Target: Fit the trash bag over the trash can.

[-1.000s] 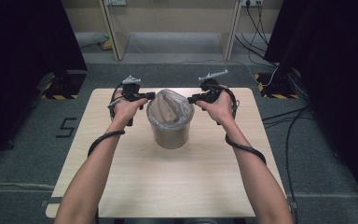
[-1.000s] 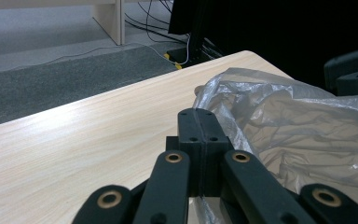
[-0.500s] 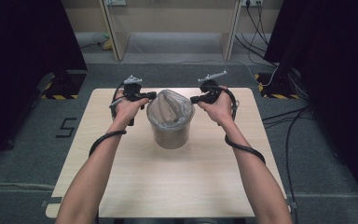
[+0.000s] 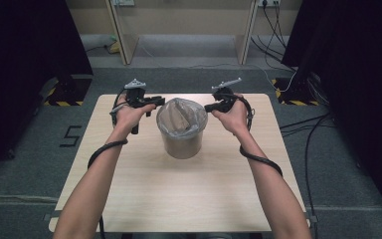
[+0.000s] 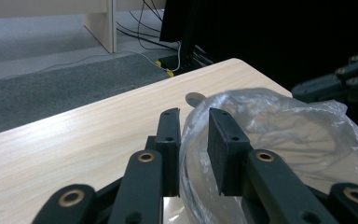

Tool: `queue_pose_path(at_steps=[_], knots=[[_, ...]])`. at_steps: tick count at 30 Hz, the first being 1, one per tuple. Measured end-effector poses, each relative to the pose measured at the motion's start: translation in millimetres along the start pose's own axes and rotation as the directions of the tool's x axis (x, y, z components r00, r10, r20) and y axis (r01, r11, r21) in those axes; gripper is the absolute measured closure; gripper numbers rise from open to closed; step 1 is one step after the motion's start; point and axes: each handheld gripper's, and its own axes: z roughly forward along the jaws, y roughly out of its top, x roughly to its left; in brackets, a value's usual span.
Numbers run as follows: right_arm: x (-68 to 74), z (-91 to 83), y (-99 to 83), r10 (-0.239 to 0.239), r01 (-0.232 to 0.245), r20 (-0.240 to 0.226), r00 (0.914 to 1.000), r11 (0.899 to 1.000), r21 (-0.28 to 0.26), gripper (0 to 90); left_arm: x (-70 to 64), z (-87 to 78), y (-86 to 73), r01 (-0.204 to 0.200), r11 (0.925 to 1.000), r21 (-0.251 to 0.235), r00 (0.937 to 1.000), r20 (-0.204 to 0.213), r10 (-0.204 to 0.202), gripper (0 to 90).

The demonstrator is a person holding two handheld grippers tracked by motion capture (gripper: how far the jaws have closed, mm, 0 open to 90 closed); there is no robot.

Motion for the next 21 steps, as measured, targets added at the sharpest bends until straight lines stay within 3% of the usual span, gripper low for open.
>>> queue_pose_path(at_steps=[5,8,12,15,18,21], knots=[[2.3,-9.2,8.5,0.0,0.001,0.028,0.9996,0.999,-0.044,72.5,6.5,-0.4,-3.2,0.029,0.9992,0.026,0.9995,0.008,-0.029,72.6],[3.4,-11.7,14.0,0.003,-0.001,0.025,0.9997,0.997,-0.076,67.5,7.2,2.6,-4.6,0.039,0.9984,0.041,0.9991,0.014,-0.04,72.8],[5.6,-7.0,17.6,-0.008,0.008,0.005,1.0,0.998,-0.07,64.9,7.5,8.2,-6.3,0.045,0.9974,0.055,0.9988,0.015,-0.046,78.6],[5.7,-1.1,17.2,-0.015,0.016,0.004,0.9999,0.998,-0.055,68.1,6.2,11.6,-5.9,0.036,0.9977,0.058,0.9993,0.003,-0.036,84.2],[5.1,2.7,16.1,-0.015,0.015,-0.003,0.9999,0.999,-0.051,80.2,4.7,13.8,-4.7,0.03,0.9979,0.058,0.9995,-0.009,-0.029,86.5],[4.5,3.8,15.2,-0.014,0.013,-0.007,0.9999,0.999,-0.047,86.7,4.4,15.2,-4.7,0.03,0.9983,0.051,0.9995,-0.016,-0.029,86.6]])
